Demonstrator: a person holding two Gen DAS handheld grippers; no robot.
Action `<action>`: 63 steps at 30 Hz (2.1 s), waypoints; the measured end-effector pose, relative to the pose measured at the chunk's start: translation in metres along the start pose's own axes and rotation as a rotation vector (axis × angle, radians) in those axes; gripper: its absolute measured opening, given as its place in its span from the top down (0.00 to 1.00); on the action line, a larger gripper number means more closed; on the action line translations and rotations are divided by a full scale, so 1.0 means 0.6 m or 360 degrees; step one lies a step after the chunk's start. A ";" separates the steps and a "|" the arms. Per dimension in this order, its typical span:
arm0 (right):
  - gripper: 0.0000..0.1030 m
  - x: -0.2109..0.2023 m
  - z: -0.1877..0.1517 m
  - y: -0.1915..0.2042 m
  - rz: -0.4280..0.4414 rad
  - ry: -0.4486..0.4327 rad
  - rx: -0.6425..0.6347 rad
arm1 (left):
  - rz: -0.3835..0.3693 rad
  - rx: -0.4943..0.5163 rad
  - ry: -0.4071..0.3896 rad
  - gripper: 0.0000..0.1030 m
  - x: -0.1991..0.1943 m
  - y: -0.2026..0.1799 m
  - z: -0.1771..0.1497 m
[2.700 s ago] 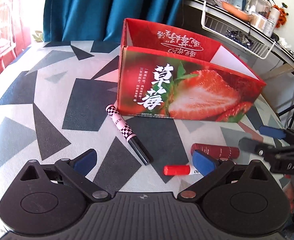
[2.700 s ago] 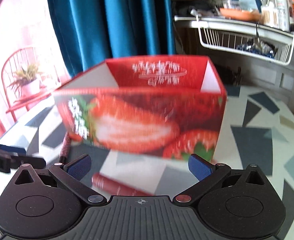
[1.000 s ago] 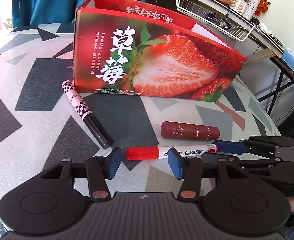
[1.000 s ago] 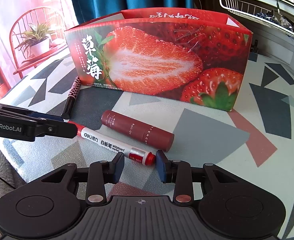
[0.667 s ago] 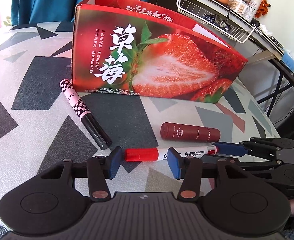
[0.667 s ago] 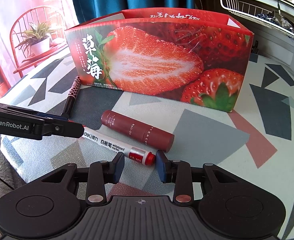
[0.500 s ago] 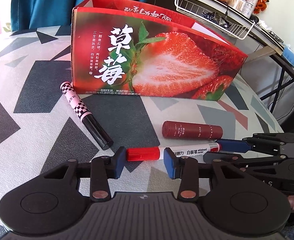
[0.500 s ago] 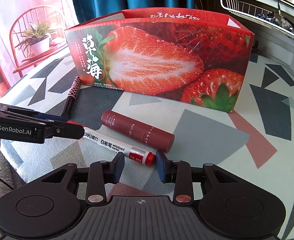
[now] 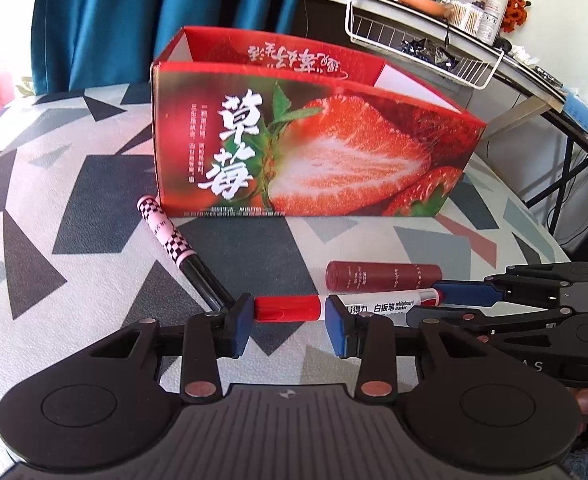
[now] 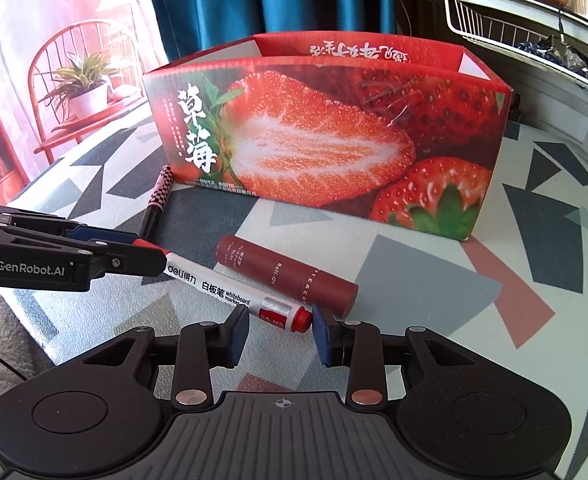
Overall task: Organize rigid objects
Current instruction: 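Lift the marker and carry it over the box, then lower the marker into the box and open both tools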
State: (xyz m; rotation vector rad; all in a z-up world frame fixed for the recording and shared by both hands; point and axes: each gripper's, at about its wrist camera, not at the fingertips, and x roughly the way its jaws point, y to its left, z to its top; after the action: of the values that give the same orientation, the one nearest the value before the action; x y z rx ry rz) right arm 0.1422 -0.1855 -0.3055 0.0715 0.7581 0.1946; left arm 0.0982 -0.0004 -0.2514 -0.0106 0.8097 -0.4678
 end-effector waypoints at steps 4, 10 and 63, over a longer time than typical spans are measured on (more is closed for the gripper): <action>0.69 -0.012 0.009 0.004 -0.0008 -0.0044 -0.0019 | -0.0005 -0.0003 -0.0052 0.60 -0.014 0.000 0.010; 0.69 -0.042 0.034 0.005 -0.0025 -0.0162 -0.0075 | -0.0036 0.0000 -0.0156 0.60 -0.038 -0.005 0.037; 0.00 -0.033 0.200 -0.097 -0.0129 -0.0519 0.0194 | 0.0089 0.0139 -0.0393 0.00 -0.029 -0.012 0.206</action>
State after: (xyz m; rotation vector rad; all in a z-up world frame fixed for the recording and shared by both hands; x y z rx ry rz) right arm 0.2195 -0.2456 -0.2133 0.1833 0.4459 0.0568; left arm 0.1715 -0.0205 -0.1519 0.0349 0.5457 -0.4386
